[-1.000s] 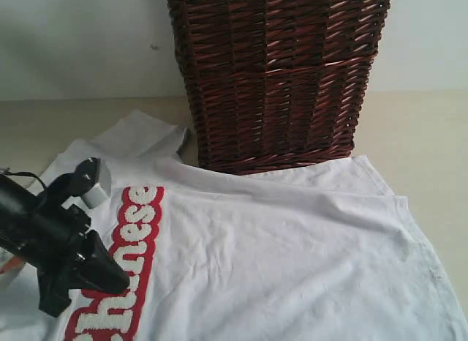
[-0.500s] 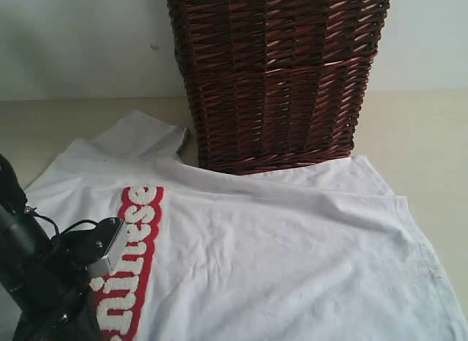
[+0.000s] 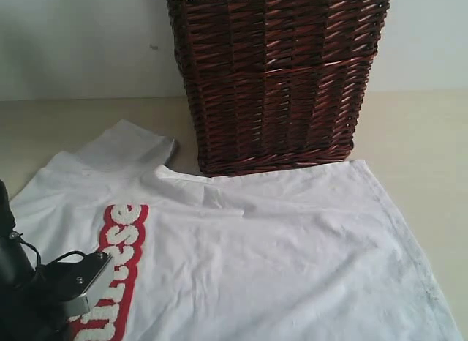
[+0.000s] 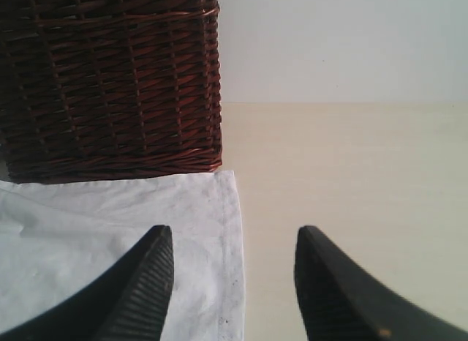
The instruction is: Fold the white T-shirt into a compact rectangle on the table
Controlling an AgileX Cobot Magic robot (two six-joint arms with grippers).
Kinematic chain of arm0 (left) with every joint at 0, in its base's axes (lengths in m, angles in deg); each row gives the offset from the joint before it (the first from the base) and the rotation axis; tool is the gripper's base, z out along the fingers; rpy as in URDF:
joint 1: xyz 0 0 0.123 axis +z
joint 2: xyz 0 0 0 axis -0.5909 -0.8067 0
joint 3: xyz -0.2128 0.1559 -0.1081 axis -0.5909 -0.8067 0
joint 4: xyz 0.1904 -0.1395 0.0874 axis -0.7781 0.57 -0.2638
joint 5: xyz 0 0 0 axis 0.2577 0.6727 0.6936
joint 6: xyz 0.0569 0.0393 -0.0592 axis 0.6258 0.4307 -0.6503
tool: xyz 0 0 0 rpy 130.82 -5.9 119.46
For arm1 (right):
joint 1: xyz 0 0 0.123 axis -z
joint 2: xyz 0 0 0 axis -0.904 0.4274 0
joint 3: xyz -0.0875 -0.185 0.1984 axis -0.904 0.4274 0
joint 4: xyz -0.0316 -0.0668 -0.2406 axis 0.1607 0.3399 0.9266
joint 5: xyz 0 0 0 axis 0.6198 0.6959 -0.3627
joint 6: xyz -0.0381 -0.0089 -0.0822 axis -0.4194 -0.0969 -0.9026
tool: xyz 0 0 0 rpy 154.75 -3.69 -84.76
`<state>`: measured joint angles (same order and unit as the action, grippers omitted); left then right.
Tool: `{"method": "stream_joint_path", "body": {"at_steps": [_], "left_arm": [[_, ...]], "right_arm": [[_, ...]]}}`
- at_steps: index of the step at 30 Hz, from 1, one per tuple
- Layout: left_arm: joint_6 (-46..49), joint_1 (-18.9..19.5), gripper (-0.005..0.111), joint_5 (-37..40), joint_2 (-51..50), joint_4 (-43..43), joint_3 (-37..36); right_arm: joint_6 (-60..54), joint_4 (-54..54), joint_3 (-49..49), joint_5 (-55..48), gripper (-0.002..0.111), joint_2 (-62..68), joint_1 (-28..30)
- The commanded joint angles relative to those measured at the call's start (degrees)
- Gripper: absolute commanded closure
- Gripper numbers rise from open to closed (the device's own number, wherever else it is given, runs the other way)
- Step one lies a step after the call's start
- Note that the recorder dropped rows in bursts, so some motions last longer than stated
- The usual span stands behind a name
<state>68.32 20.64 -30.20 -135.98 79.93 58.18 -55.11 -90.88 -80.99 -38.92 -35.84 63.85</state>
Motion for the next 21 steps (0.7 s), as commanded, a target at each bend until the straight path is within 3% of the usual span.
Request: {"method": "stream_joint_path", "body": {"at_steps": [1, 3, 5, 8, 21], "left_arm": [[-0.38, -0.30, 0.107, -0.24, 4.76, 4.31, 1.53], [-0.38, -0.30, 0.107, -1.52, 6.29, 8.07, 3.89], [1.79, -0.30, 0.107, -8.45, 4.27, 13.08, 5.15], [3.21, -0.40, 0.107, -15.31, -1.76, 12.63, 6.19], [1.59, -0.40, 0.107, -6.63, -3.84, 4.63, 2.39]], "right_arm": [[-0.51, -0.05, 0.24, 0.50, 0.058, 0.09, 0.16], [-0.51, -0.05, 0.24, 0.50, 0.058, 0.09, 0.16], [-0.51, -0.05, 0.24, 0.50, 0.058, 0.09, 0.16], [-0.51, -0.05, 0.24, 0.50, 0.058, 0.09, 0.16], [-0.51, -0.05, 0.24, 0.50, 0.058, 0.09, 0.16]]}}
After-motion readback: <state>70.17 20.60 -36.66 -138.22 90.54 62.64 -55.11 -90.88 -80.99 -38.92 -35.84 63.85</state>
